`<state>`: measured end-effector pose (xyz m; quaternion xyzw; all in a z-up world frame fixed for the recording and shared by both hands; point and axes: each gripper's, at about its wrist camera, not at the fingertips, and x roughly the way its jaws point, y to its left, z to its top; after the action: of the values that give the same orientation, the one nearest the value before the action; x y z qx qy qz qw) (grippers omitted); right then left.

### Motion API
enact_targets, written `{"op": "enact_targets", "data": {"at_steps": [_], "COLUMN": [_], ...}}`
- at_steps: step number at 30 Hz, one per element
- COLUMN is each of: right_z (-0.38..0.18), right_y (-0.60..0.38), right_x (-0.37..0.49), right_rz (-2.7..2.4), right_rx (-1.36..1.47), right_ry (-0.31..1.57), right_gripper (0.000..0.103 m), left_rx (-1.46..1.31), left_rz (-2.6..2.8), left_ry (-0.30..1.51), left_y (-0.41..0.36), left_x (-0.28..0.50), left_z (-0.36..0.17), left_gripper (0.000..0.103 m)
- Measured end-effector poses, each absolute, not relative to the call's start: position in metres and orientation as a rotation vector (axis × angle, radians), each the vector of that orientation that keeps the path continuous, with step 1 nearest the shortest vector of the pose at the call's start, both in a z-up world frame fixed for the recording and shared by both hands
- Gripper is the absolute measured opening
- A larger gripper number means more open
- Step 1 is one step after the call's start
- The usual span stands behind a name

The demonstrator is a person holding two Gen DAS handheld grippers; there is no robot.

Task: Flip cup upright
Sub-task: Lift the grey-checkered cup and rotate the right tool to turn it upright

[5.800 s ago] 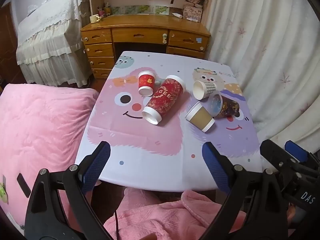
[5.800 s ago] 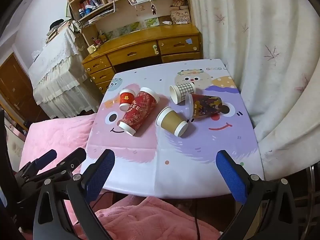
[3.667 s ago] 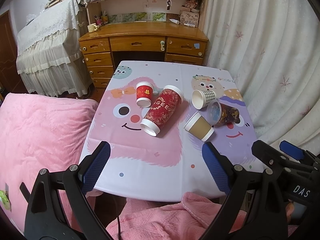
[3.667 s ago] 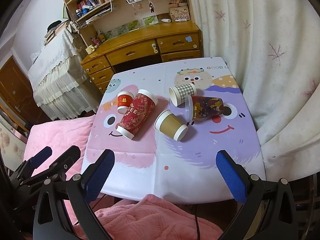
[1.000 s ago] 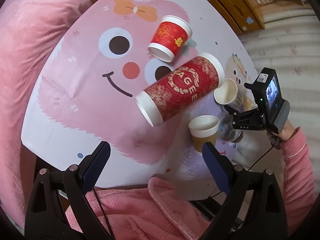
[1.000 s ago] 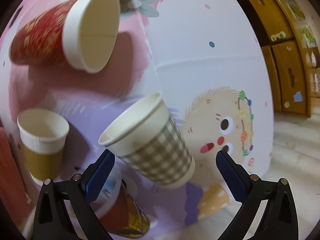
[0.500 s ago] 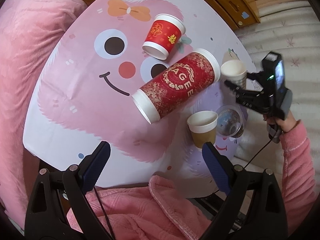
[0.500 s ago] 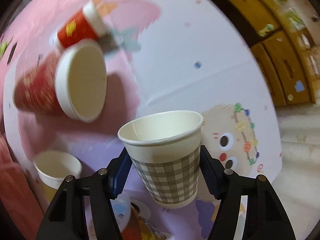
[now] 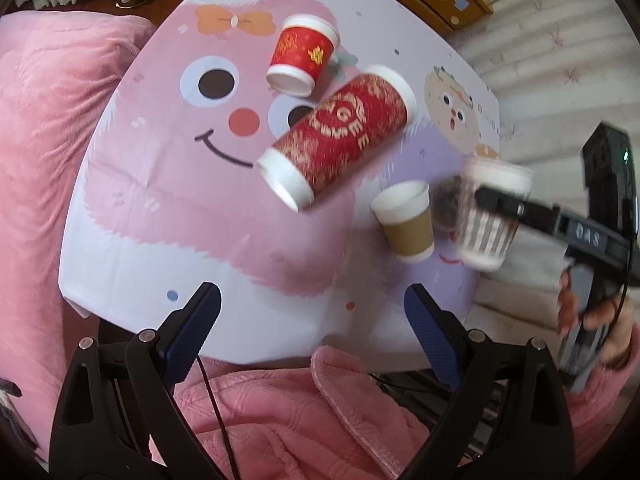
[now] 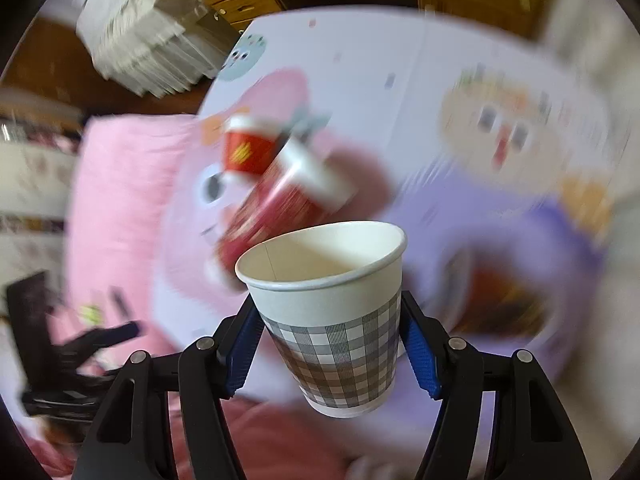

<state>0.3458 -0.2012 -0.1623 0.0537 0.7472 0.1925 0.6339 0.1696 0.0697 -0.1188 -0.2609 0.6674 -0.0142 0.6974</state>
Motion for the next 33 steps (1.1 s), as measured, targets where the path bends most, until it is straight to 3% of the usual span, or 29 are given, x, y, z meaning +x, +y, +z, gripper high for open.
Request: {"op": "enact_targets", "data": {"at_steps": [10,21,26,33], "right_z": [-0.227,-0.253,-0.255,-0.245], "right_y": [-0.221,-0.213,-0.207,-0.215], "right_x": [0.222,0.166,0.158,0.149], "right_rz": [0.252,0.1,0.092,0.066], "right_rx": [0.624,0.639,0.642,0.671], "right_ry": [1.894,1.841,1.831,1.78], "right_gripper": [0.067,0.068,0.082,0.083], "left_rx": [-0.53,-0.493,-0.403,-0.349], "left_rz": [-0.051,-0.044,-0.045,-0.151], "left_ry": [1.54,1.603,1.624,1.654], "left_y": [0.056,0.04,0.034,0.017], "left_x": [0.138,0.112,0.115,0.127], "left_z": [-0.13,-0.147,-0.155,-0.175], "left_gripper": [0.092,0.092,0.092,0.092]}}
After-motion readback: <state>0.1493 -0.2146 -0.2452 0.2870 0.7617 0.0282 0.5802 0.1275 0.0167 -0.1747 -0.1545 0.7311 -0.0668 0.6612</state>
